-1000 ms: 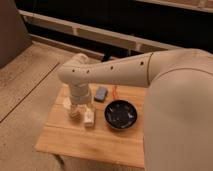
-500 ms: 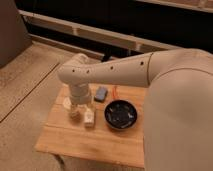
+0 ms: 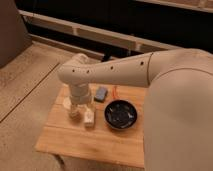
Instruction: Place the pepper on the white sponge
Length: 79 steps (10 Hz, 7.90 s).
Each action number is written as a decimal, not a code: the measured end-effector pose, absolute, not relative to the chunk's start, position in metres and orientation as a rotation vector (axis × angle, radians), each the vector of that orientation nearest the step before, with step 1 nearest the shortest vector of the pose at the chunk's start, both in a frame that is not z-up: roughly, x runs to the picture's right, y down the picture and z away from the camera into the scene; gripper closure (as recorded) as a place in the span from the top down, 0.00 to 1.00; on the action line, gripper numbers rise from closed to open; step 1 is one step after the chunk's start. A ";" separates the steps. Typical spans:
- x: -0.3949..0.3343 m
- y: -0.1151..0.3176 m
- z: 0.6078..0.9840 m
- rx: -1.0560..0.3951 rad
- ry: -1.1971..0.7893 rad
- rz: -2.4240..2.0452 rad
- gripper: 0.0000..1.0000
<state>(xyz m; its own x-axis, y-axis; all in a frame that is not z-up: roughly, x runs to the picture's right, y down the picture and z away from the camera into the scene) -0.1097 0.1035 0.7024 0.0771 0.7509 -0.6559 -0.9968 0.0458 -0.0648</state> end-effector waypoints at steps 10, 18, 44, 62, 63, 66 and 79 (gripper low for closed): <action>-0.111 0.083 0.706 -0.548 0.499 1.423 0.65; -0.021 0.018 0.779 -0.483 0.521 1.548 0.65; 0.107 -0.022 0.915 -0.311 0.482 1.592 0.65; 0.100 0.043 0.978 -0.546 0.608 1.738 0.65; 0.098 0.045 0.980 -0.557 0.612 1.729 0.64; 0.091 0.042 0.981 -0.593 0.574 1.699 0.34; 0.030 -0.072 0.889 -0.346 0.311 1.571 0.00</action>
